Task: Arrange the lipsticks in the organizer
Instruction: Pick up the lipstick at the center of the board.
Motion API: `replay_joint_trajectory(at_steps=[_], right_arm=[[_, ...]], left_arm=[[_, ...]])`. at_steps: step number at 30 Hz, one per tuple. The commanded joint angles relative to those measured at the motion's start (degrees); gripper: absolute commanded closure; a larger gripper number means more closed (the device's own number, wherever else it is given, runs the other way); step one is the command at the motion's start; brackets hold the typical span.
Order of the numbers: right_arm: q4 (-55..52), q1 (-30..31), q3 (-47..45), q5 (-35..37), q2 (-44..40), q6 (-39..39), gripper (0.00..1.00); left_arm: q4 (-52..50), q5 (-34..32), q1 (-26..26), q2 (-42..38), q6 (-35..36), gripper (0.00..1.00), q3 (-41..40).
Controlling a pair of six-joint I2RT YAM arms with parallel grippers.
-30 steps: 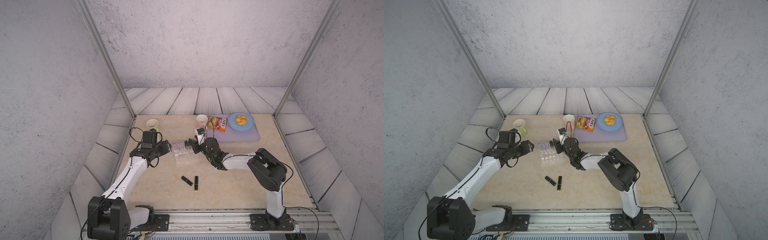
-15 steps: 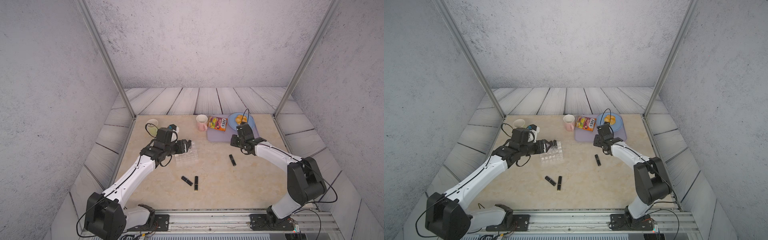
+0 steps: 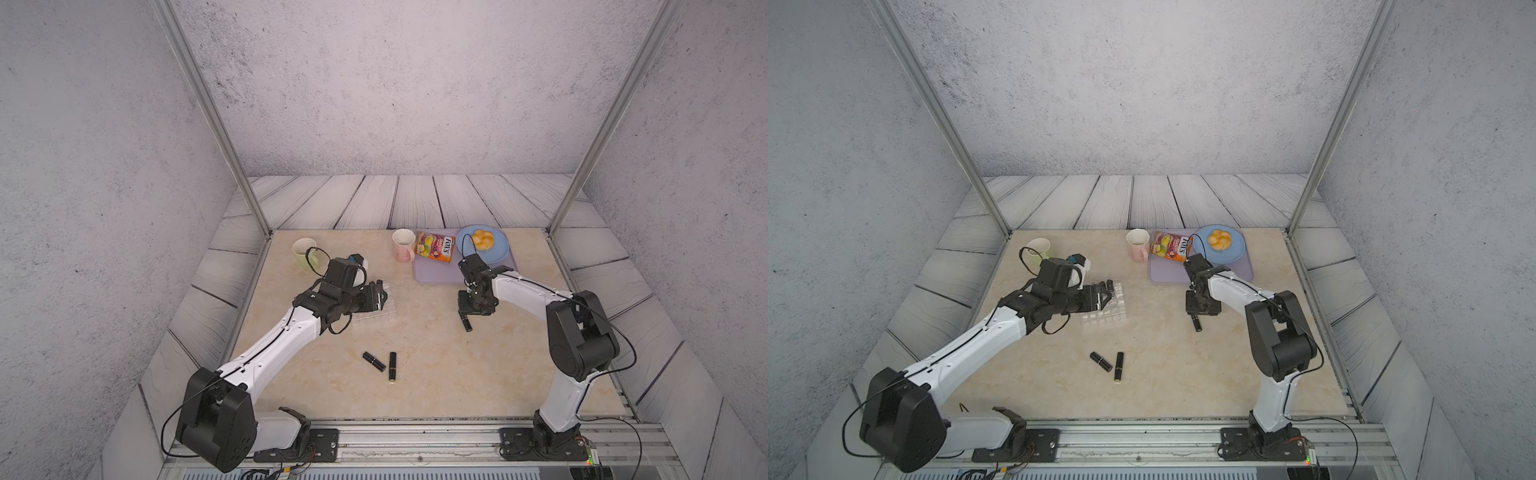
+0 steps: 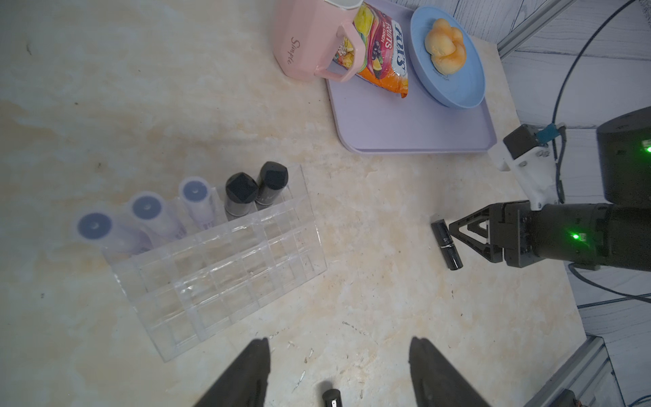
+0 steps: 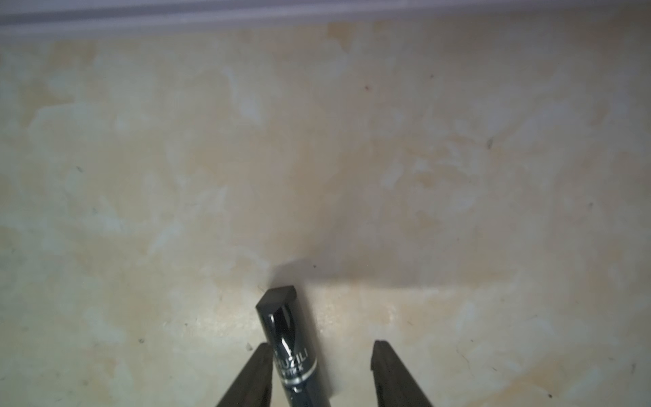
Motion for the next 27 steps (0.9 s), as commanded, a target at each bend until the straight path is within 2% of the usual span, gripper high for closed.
replay_joint_trajectory(at_steps=[1,20,24,27], right_arm=[[-1.7,0.7,2.0,-1.2,1.8,-0.9,0.53],[-3.9,2.4,4.0,-1.3,6.2,2.1,0.64],[-3.0,2.4,4.1,-1.3,6.6,2.4,0.82],[0.2,2.6,3.6,-3.2,2.5,1.4,0.87]], left_arm=[[-0.4,-0.5,-0.8,0.6,-0.2,0.32,1.1],[-1.7,-2.0,-1.2,-1.5,0.5,0.32,0.4],[-2.6,-2.1,-1.2,-2.2,0.3,0.32,0.7],[-4.9,-3.4,-1.0,-3.5,0.8,0.32,1.6]])
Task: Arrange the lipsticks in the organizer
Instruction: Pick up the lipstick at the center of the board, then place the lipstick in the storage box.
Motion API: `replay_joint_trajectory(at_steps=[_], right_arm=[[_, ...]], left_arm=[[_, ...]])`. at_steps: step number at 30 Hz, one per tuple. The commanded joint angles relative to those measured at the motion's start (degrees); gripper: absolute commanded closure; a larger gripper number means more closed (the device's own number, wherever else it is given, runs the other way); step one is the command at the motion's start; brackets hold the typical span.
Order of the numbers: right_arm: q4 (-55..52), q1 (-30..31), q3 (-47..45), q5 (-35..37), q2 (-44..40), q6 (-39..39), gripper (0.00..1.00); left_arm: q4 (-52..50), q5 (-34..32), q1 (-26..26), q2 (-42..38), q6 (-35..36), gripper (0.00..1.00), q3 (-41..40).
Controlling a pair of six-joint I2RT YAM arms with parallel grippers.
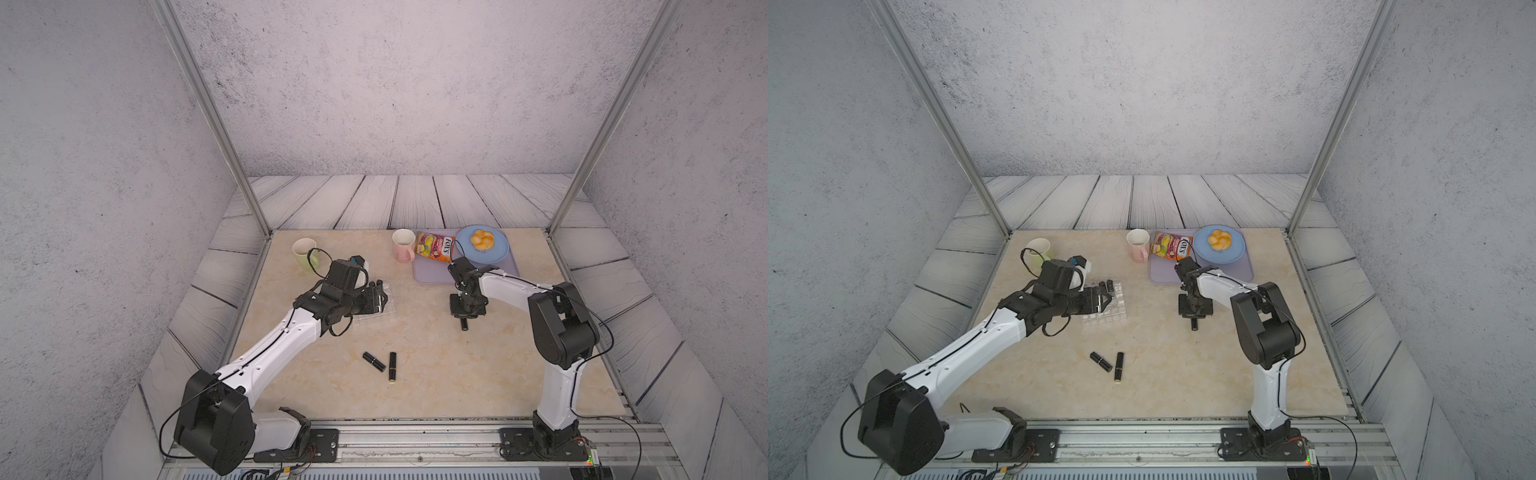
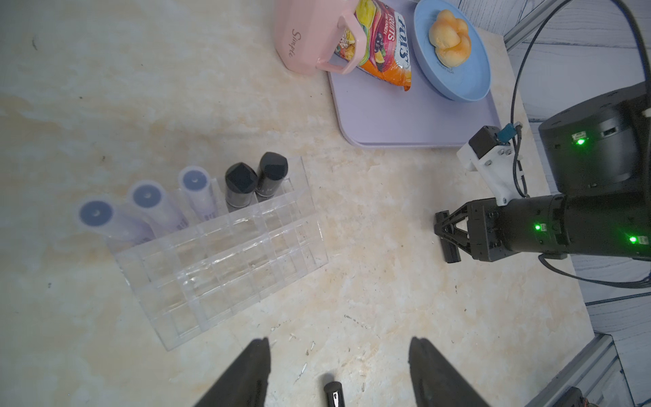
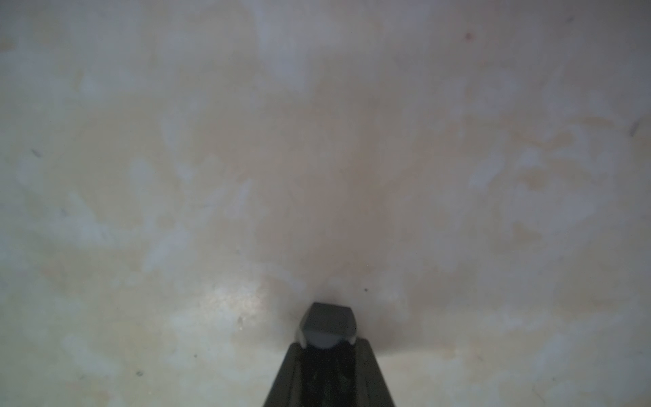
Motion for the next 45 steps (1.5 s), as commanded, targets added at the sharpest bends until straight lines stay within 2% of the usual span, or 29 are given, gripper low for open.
replay_joint_trajectory(at_steps=[1,4,6,10,14,18,24,30,31,33,35,38,41,45], right_arm=[[3.8,0.5,-0.4,-3.0,-5.2,-1.4,0.88],[14.5,3.4,-4.5,-5.4,-14.9,-7.1,0.88],[26.4,7.1,-10.1,-6.6,-22.3,-12.9,0.88],[51.0,16.2,-23.8,-9.0,-33.2,-26.9,0.85],[72.9,20.1,-35.5,-14.6,-36.4,-36.9,0.9],[82.0,21.1,-39.2,-18.8,-37.8,-39.3,0.97],[86.4,21.8,-40.0,-21.8,-38.6,-37.8,0.99],[88.9,21.8,-40.3,-18.8,-37.1,-34.8,1.0],[89.8,21.8,-40.3,-15.4,-36.2,-32.8,1.0],[93.9,21.7,-41.0,-4.4,-33.1,-25.6,1.0],[101.9,21.6,-41.2,2.6,-27.4,-20.0,1.0],[118.8,22.0,-39.4,5.0,-15.0,-14.5,1.0],[119.4,22.1,-33.7,3.4,-8.4,-17.7,1.0],[119.5,21.4,-27.0,2.3,-1.4,-22.6,1.0]], left_arm=[[-3.0,-1.1,0.0,-2.9,1.1,0.31,1.6],[-1.4,5.5,1.1,-5.5,2.1,0.29,0.3],[0.1,9.1,1.4,-6.8,2.4,0.29,-0.7],[-0.1,9.3,1.7,-8.4,3.8,0.29,-1.2],[-0.2,9.7,3.0,-10.5,4.5,0.29,-1.0],[-2.2,10.0,3.6,-12.4,6.6,0.28,0.3],[-3.9,9.2,3.6,-12.7,8.1,0.28,0.6],[-3.8,7.4,4.0,-12.3,8.0,0.28,0.4],[-3.8,5.8,4.2,-12.3,7.8,0.28,0.3],[-3.8,0.8,5.4,-12.1,6.2,0.28,-0.6],[-3.5,-4.0,7.7,-10.9,3.2,0.28,-2.3],[-3.5,-5.8,12.8,-7.3,-1.2,0.28,-4.9],[-3.1,-2.2,17.7,-5.2,-2.7,0.29,-6.9],[-1.6,-1.6,21.7,-6.2,-2.2,0.29,-9.8]])
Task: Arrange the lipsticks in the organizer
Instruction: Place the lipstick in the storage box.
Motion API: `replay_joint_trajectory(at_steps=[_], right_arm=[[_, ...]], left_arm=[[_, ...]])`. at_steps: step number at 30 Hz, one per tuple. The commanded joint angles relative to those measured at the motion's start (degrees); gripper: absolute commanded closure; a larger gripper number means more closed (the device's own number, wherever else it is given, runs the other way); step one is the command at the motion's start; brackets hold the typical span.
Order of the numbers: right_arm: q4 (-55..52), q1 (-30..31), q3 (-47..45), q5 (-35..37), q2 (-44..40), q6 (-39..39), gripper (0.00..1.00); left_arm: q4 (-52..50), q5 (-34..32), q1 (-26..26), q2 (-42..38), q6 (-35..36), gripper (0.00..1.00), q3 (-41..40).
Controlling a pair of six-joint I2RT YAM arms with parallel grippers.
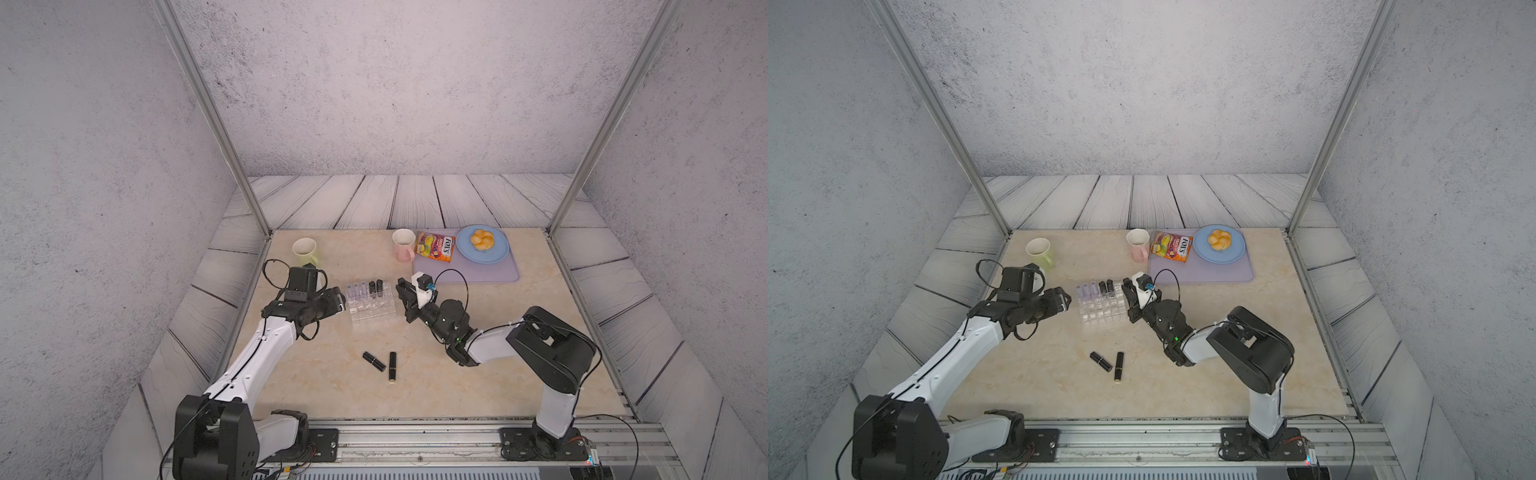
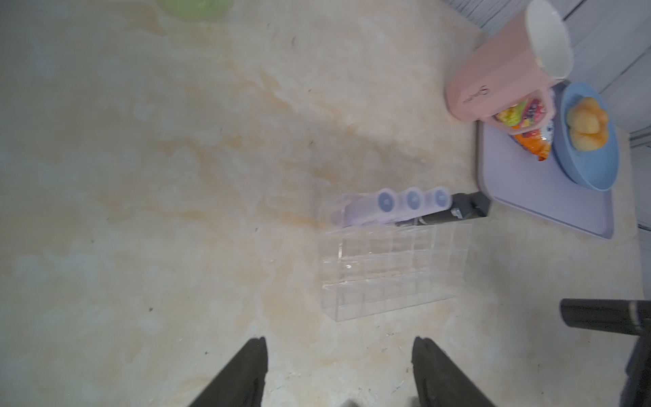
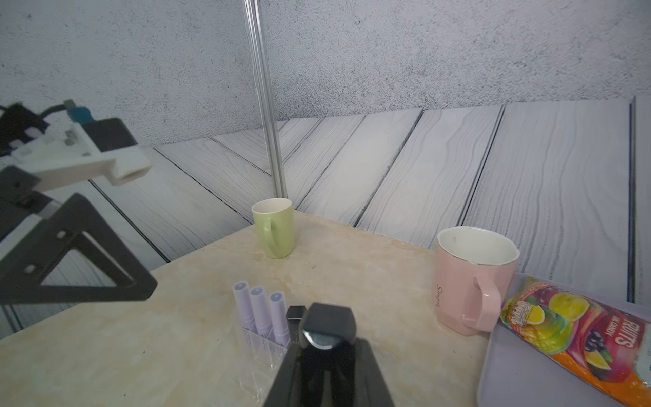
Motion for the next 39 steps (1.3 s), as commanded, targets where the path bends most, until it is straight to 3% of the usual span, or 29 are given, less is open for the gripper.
replay_joint_trajectory(at_steps=[1,14,39], right_arm=[[6.8,-0.6,5.1,1.1,3.1,-1.2,1.0],[4.5,-2.1,12.5,1.2,14.8,7.1,1.0],[0.5,-2.9,19.5,1.3,21.6,11.9,1.0]], left_arm=[[0.8,0.1,2.0,-2.1,-1.2,0.29,-1.5],[2.7,1.1,3.8,-2.1,-1.8,0.29,-3.0],[2.3,2.7,4.8,-1.2,-1.6,0.3,-2.2]])
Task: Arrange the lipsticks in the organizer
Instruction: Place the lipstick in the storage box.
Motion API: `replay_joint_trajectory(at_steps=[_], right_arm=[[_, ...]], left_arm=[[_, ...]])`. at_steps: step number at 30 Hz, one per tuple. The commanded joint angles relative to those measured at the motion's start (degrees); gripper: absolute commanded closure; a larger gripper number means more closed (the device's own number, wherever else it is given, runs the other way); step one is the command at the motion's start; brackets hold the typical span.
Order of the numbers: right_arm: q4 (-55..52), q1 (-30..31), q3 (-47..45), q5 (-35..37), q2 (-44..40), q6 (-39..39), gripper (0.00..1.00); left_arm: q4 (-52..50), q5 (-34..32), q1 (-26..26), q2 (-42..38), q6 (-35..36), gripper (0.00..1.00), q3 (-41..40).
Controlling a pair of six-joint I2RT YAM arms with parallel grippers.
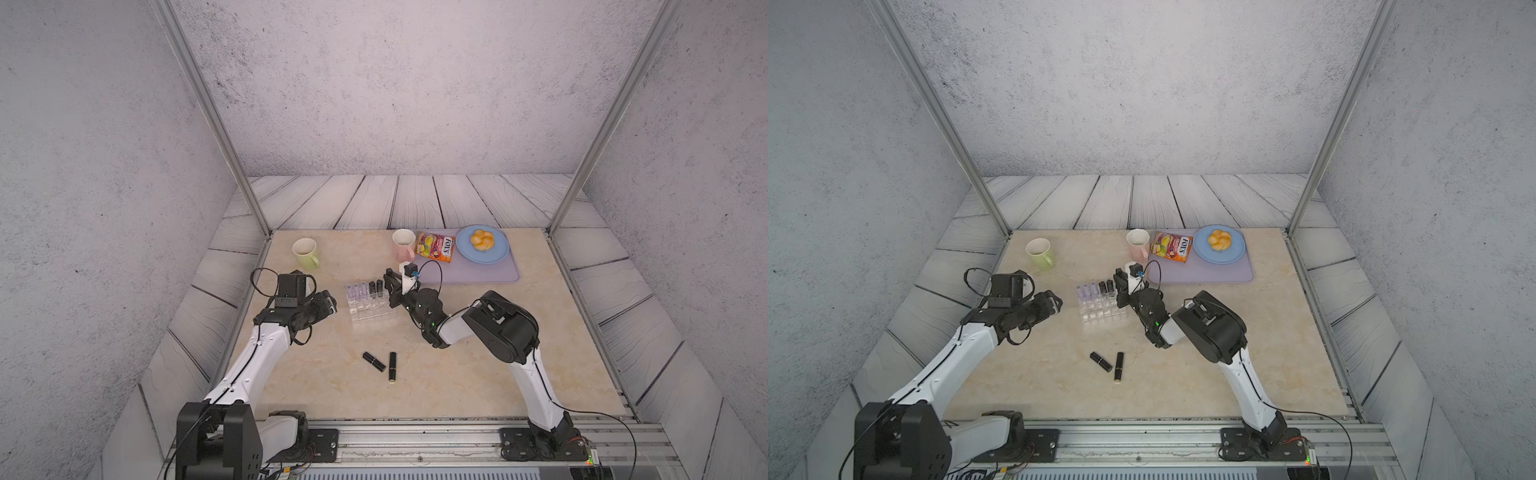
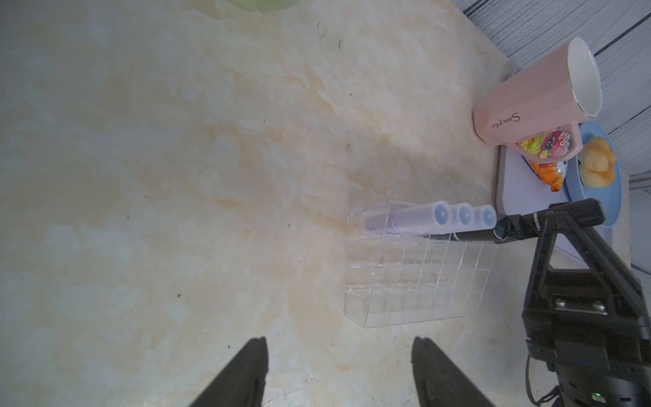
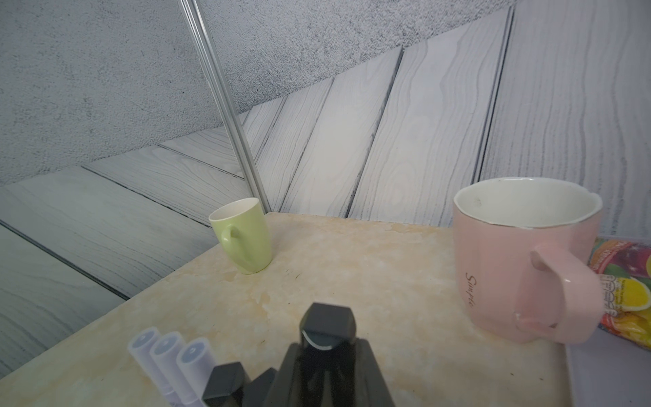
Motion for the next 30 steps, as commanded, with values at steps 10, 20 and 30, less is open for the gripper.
replay_joint_trajectory(at_steps=[10,20,30], right_arm=[[-0.6,-0.2,1.7,1.6,1.7,4.3,1.0],[-1.2,-0.2,1.7,2.7,1.7,5.4,0.87],[-2.1,0.0,2.0,2.0,2.0,7.1,0.91]], left_arm=[[-0.6,0.1,0.8,0.2,0.3,0.3,0.6],[-0.7,0.1,1.0,0.0,0.3,0.3,0.6],[-0.6,0.1,1.3,-0.2,0.1,0.3,0.6]])
